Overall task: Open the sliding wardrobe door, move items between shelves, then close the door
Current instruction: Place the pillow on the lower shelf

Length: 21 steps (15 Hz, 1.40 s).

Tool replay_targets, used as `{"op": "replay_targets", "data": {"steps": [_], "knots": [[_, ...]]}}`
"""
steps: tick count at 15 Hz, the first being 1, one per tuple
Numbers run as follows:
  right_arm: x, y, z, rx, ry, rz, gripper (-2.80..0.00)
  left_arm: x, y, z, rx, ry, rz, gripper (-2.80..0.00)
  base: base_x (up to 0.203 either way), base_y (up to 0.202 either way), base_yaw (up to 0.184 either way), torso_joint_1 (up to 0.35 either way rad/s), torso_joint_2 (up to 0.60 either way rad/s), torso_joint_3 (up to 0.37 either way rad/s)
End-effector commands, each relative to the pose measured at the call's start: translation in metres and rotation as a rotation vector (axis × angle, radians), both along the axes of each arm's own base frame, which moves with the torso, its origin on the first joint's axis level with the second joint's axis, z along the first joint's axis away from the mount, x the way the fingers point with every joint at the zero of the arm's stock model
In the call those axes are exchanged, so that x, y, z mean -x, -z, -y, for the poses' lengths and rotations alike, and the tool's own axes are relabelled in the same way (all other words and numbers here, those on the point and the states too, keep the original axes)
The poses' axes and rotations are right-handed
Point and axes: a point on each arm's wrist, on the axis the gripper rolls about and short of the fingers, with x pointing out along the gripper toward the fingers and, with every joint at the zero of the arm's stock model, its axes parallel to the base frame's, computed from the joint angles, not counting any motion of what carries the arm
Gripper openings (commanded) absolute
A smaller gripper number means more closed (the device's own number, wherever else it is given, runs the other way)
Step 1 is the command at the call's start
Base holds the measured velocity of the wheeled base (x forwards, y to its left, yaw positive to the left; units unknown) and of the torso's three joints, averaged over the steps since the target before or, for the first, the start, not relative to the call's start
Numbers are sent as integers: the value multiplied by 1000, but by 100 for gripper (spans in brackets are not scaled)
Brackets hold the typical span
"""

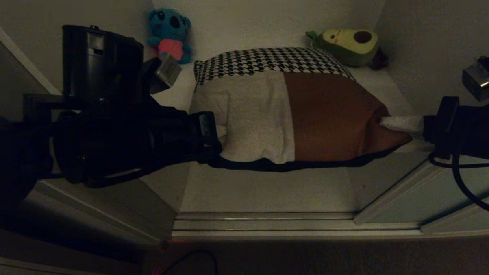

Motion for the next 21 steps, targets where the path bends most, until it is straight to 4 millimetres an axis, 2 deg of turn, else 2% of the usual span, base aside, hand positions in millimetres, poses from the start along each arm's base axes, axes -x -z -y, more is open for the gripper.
{"op": "replay_targets", "data": {"steps": [1,7,10,13,18,21], "knots": [[11,-6,1,-6,-4,27,-280,-2,-2,1,-6,-37,13,-280,0,0,0,0,0,0],[35,-13,0,-12,-46,54,-280,3,-3,1,-8,-33,15,-280,0,0,0,0,0,0],[44,-8,-1,6,-61,46,-280,10,1,4,-29,-4,13,-280,0,0,0,0,0,0],[56,-12,-1,2,-73,66,-280,15,-6,1,-13,-2,43,-280,0,0,0,0,0,0],[87,-5,-7,5,-150,33,-280,29,-8,-8,0,13,49,-280,0,0,0,0,0,0],[114,-13,-4,-1,-187,58,-280,41,-10,-10,4,39,63,-280,0,0,0,0,0,0]]}}
